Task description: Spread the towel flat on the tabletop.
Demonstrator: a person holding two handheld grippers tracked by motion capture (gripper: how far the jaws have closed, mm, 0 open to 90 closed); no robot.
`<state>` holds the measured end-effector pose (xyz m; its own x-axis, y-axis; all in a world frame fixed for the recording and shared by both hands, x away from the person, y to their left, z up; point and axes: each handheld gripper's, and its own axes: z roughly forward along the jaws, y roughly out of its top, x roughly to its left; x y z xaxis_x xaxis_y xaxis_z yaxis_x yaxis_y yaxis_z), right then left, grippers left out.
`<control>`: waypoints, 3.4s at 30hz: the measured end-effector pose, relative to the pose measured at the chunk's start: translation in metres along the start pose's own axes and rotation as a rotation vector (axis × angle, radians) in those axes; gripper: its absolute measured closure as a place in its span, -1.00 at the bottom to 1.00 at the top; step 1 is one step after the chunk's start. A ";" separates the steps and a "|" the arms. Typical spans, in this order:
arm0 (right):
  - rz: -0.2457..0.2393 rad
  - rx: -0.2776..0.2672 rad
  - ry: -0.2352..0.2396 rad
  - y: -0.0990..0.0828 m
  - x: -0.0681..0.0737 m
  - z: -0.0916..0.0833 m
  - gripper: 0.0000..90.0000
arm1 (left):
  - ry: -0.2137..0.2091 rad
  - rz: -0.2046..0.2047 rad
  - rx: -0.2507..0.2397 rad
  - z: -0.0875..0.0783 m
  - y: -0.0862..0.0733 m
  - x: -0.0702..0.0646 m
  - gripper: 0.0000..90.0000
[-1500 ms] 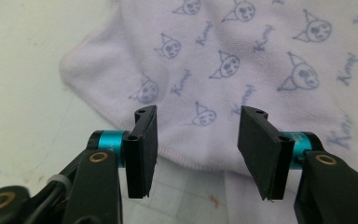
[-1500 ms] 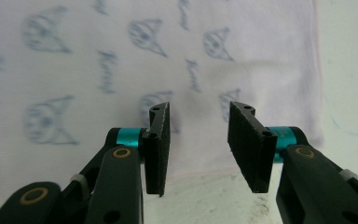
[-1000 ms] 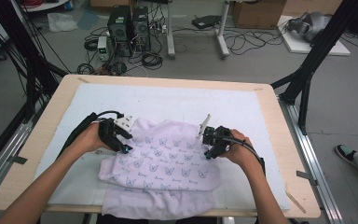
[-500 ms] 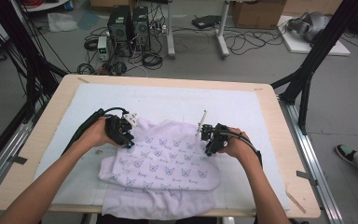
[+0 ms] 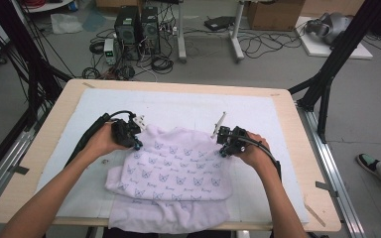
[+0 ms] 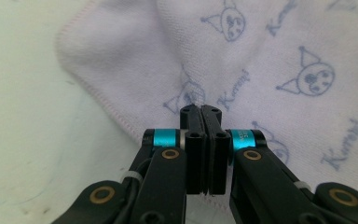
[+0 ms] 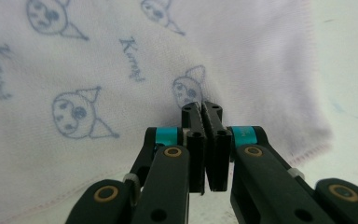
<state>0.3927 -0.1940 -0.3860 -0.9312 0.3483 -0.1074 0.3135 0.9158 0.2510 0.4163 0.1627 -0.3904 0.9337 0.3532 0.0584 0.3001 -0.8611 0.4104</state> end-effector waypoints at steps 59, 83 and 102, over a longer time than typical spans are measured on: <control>-0.336 0.123 0.019 0.049 0.013 0.031 0.59 | -0.081 0.121 -0.026 0.005 -0.048 0.002 0.29; -0.043 -0.203 -0.190 0.007 -0.017 -0.062 0.94 | 0.110 0.057 -0.170 -0.044 -0.008 0.016 0.97; -0.106 -0.215 -0.062 0.001 -0.014 -0.042 0.09 | 0.015 0.146 -0.240 -0.041 -0.013 0.005 -0.01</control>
<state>0.3978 -0.2063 -0.3441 -0.9416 0.2704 -0.2008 0.1621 0.8863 0.4338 0.4088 0.1905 -0.3578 0.9601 0.2387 0.1456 0.1061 -0.7927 0.6003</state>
